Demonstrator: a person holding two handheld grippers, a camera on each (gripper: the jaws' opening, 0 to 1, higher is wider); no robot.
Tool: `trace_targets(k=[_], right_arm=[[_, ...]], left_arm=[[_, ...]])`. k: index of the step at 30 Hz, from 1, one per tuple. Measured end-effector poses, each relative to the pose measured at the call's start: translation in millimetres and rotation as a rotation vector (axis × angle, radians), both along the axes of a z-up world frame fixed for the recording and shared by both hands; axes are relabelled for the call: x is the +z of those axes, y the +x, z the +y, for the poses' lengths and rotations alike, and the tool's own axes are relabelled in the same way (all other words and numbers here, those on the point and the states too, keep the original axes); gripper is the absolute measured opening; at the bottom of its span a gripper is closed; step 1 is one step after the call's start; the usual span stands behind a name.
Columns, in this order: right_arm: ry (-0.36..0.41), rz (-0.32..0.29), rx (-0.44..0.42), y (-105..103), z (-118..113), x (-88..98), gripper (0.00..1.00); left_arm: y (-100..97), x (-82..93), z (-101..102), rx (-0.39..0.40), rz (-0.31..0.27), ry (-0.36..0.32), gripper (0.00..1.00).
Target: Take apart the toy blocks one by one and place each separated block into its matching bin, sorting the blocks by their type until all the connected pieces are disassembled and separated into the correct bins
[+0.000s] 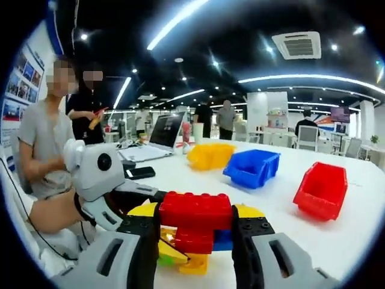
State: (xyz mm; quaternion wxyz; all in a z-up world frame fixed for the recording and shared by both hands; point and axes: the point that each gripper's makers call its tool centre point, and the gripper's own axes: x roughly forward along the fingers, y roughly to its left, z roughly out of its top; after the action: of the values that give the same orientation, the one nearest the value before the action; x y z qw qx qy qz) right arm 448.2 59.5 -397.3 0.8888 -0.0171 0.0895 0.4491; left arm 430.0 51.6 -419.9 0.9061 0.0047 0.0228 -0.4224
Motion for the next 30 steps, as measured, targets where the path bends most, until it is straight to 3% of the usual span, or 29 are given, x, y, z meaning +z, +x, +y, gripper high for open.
trace_targets(k=[8, 18, 28, 30], right_arm=[[0.080, 0.119, -0.005, 3, -3, -0.7, 0.46], [0.067, 0.143, 0.001, 0, -1, -0.6, 0.46], [0.045, 0.243, 0.036, -1, 1, -1.7, 0.46], [0.287, 0.439, 0.060, -7, 6, 20.6, 0.46]], left_arm=[[-2.3, 2.5, 0, -0.013, 0.014, -0.018, 0.44], [-0.5, 1.8, 1, -0.019, 0.006, -0.014, 0.43], [-1.4, 1.5, 2, -0.022, -0.025, 0.010, 0.43], [-1.2, -5.9, -1, -0.016, -0.041, 0.056, 0.43]])
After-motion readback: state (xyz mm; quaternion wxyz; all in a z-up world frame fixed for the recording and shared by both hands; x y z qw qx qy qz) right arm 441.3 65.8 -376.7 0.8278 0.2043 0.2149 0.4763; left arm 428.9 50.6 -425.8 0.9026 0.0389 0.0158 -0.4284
